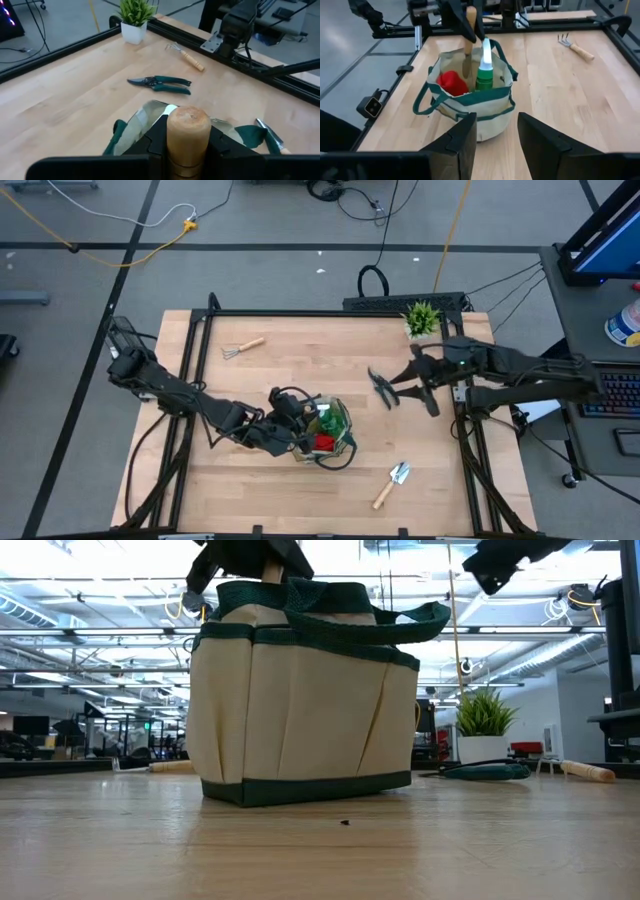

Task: Pick & Place Garden tools in Gardening bag
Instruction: Put the left brown trowel into the gardening bag, then put the left brown hand rake into the gardening bag

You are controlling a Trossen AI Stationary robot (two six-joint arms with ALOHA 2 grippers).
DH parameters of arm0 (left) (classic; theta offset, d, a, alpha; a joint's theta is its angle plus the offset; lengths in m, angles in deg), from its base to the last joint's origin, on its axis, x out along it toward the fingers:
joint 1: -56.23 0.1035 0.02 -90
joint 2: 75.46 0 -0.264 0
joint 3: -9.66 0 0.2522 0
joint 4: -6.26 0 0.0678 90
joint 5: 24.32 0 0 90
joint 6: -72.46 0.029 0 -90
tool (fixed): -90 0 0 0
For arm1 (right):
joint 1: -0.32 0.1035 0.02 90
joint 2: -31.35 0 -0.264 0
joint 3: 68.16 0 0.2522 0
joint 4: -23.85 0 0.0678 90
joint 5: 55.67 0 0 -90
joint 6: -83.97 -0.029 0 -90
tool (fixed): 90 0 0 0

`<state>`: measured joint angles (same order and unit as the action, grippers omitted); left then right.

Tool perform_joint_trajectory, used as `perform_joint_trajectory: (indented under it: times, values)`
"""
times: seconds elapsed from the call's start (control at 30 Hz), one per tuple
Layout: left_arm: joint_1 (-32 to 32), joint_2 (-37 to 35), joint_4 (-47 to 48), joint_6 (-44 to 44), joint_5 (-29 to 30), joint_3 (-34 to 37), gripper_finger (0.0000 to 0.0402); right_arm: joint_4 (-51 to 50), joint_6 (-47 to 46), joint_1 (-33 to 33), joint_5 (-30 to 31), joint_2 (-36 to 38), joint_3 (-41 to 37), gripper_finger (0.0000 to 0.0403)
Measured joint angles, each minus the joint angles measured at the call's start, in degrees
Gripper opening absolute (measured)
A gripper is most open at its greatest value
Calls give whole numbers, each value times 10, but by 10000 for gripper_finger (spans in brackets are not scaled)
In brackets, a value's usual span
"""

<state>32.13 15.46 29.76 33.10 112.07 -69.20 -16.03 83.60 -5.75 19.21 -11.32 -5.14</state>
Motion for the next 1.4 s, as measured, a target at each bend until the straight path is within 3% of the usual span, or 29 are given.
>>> perform_joint_trajectory:
  times: [0.33, 0.8, 1.13, 1.4]
  values:
    - [0, 0, -24, 0, -1, 21, 56, -28, 0, 0, 0, 69, -4, 130]
    - [-6, 0, -12, -25, 2, 33, 56, 21, -77, 0, 4, 191, -127, 130]
    - [-15, 0, -45, -43, 2, 55, 56, 49, -80, 0, 4, 223, -154, 130]
    - [-16, 0, -45, -48, -4, 55, 144, 49, -80, 0, 5, 225, -154, 130]
